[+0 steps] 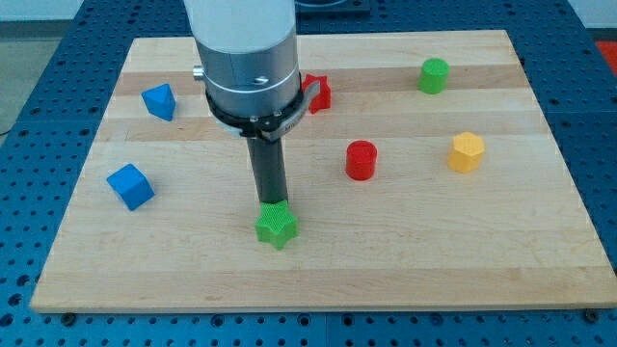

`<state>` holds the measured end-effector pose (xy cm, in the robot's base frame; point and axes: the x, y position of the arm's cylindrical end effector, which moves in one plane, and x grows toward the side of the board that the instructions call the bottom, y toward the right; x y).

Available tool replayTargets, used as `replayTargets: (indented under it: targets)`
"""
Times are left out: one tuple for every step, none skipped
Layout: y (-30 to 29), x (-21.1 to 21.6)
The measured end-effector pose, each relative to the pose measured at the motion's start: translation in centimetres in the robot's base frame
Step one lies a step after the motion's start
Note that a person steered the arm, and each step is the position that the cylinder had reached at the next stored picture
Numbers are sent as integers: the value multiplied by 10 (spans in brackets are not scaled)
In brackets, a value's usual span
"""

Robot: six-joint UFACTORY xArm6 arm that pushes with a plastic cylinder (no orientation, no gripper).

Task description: Move your arm at the top right corner of the board

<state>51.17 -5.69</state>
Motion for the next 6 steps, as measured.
replayTargets:
  targets:
    - [0,12]
    - [0,15]
    - [34,15]
    - [130,16]
    - [235,10]
    - [325,-24]
